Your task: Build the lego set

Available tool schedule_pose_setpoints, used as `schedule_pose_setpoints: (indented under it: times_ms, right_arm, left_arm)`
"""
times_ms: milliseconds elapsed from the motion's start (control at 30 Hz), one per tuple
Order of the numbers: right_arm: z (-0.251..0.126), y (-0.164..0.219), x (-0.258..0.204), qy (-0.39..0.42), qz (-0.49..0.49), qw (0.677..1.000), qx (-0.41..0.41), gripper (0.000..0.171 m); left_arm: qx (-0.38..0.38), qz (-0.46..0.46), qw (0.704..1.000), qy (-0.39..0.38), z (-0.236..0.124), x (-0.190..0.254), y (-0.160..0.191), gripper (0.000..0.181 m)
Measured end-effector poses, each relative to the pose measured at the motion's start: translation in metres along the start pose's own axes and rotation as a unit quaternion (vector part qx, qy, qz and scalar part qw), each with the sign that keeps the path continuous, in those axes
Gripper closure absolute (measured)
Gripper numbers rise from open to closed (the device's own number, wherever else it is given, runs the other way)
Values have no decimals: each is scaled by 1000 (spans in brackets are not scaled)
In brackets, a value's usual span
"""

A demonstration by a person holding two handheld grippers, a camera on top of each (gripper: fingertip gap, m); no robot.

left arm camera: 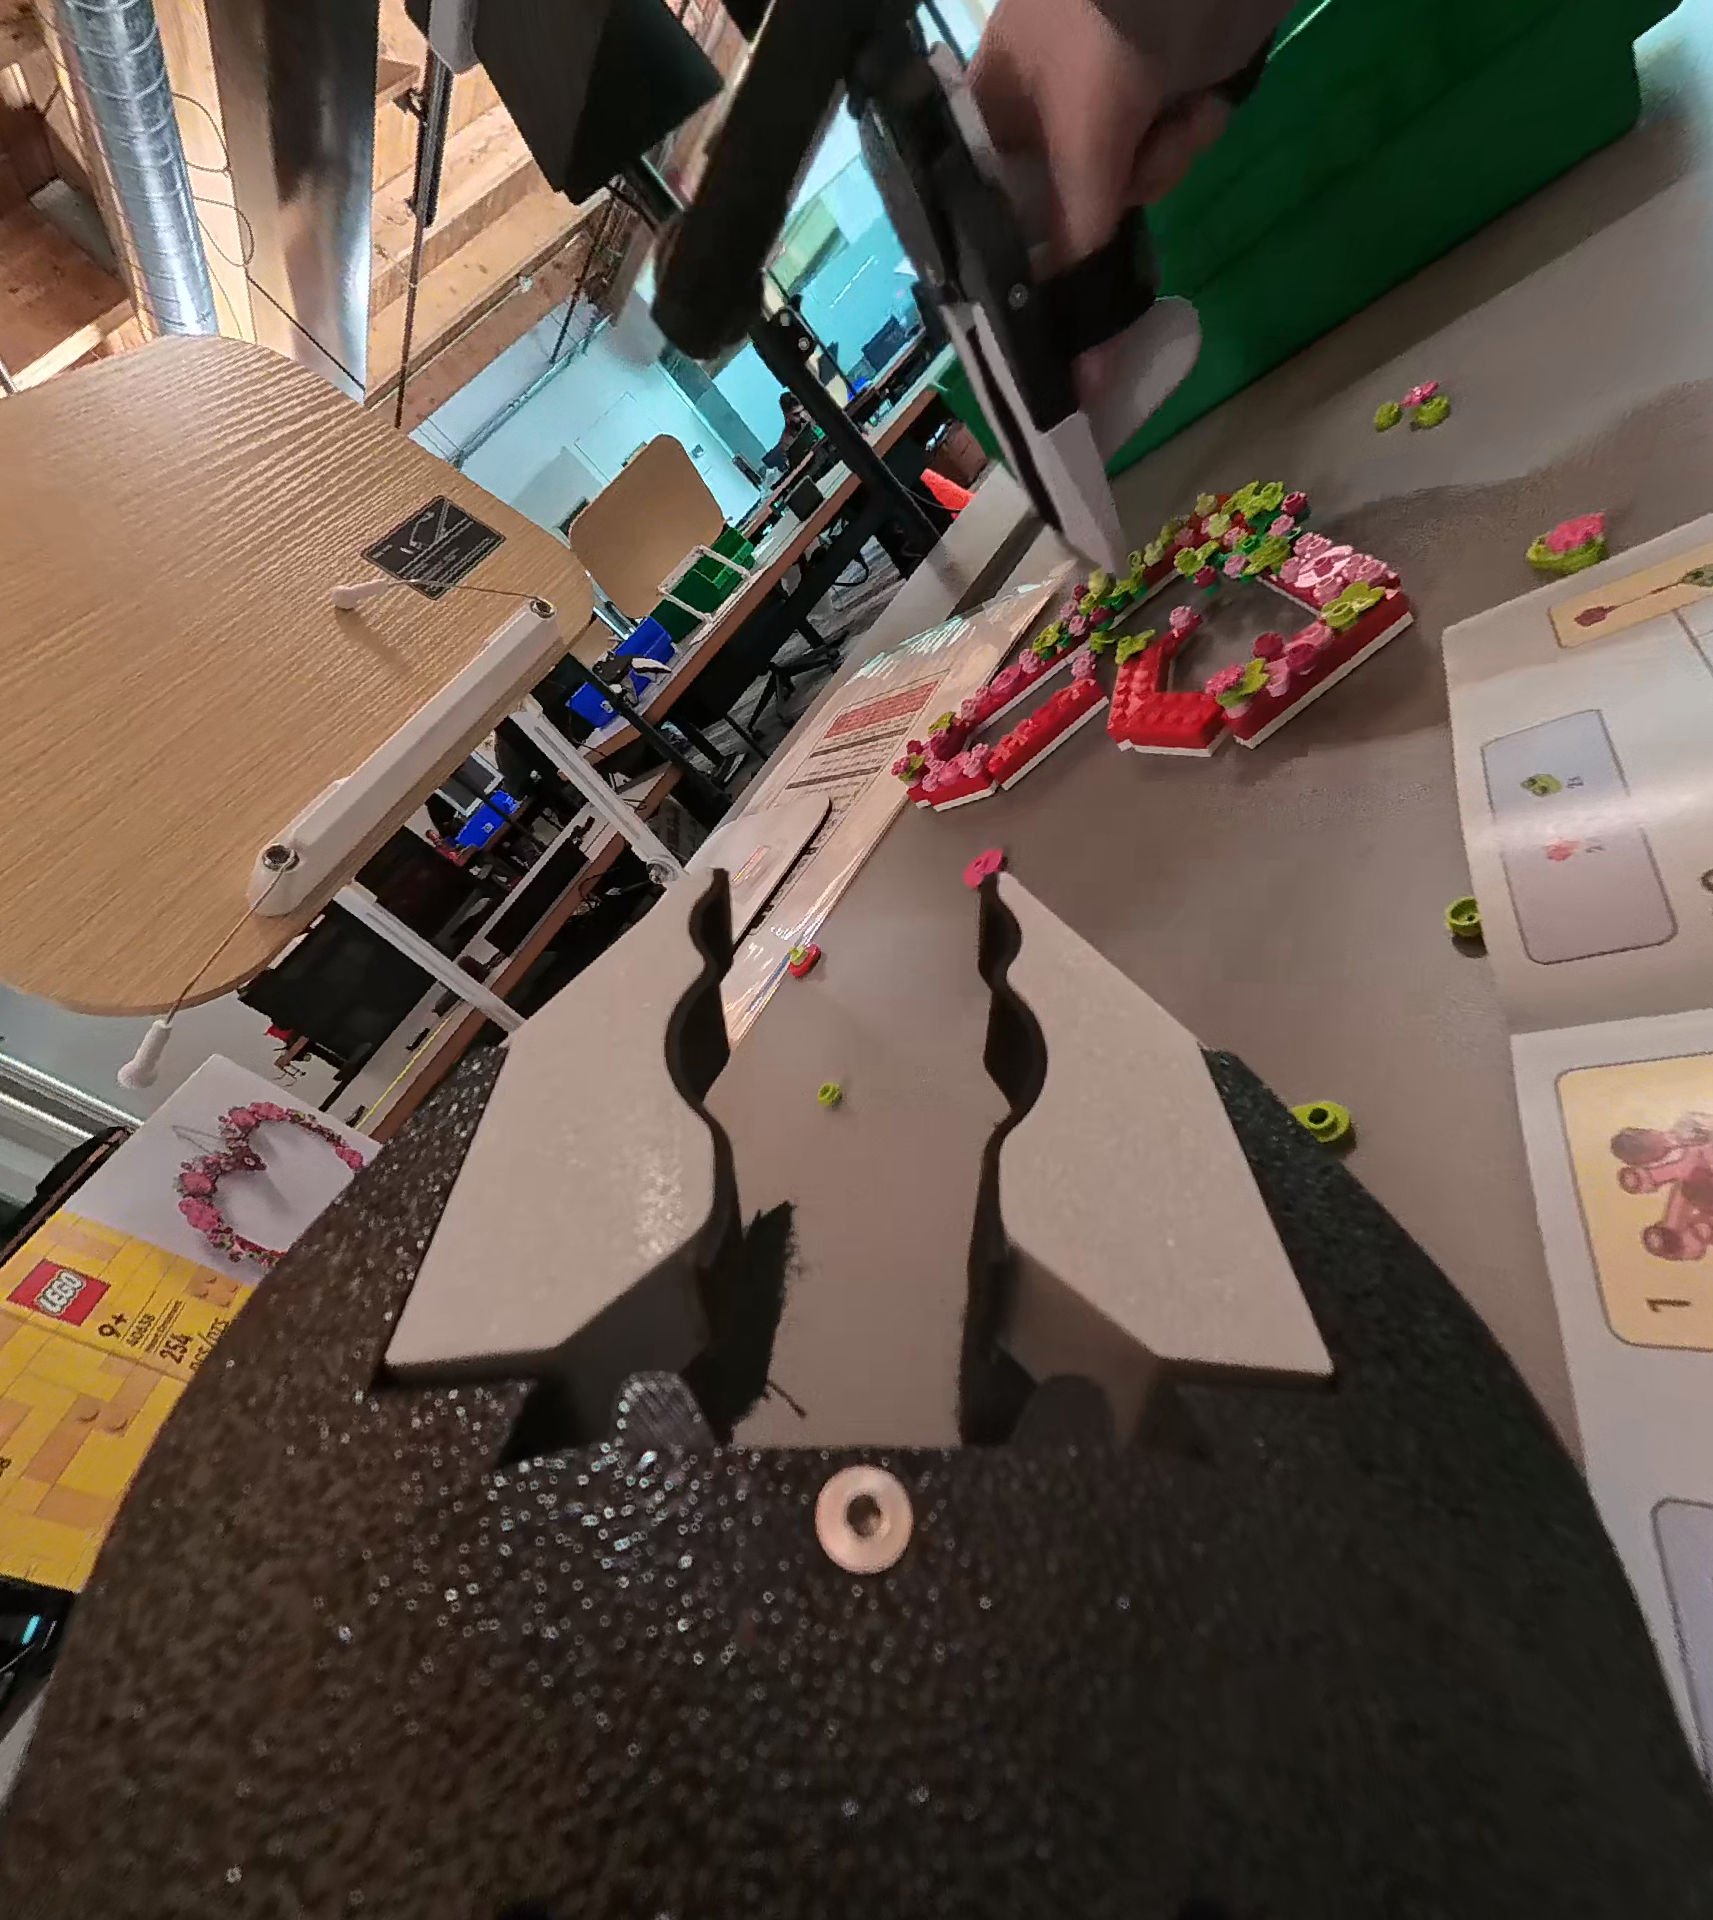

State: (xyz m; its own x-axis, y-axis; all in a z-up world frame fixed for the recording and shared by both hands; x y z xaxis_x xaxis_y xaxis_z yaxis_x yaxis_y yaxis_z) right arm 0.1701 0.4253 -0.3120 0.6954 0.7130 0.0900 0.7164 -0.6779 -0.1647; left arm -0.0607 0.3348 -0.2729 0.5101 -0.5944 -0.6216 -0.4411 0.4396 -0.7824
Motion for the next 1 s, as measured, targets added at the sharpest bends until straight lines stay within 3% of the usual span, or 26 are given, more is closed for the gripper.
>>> schedule_pose_setpoints:
  times_ms: [200,300,600,800,1000]
  right_arm:
    - [15,21,0,-49,20,998,-31,123]
    - [19,24,1,-48,2,998,-48,132]
    - [21,20,16,-8,-168,981,-96,155]
    - [23,8,23,9,-353,930,-102,154]
    - [26,-3,25,27,-520,847,-107,154]
  left_arm:
    - [0,5,1000,3,0,2,0,135]
    - [-1,5,1000,1,-1,1,0,135]
    - [-4,15,1000,4,0,4,0,136]
    - [-6,17,1000,4,0,4,1,137]
    - [-7,12,1000,6,1,4,2,137]
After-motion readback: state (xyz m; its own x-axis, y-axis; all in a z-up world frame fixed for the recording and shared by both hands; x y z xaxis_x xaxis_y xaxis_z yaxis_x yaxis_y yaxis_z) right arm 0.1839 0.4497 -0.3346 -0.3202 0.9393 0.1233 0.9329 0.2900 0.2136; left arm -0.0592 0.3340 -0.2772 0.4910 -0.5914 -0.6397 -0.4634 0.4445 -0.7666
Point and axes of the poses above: each gripper's, where its closed fingertips meet, z out along the fingers, y out of its underside, x = y × z across the jaws, the point moved 2 cm from there along -z, back along the fingers, and after that the axes turned 3 degrees about -z, right-handed, at the moved point
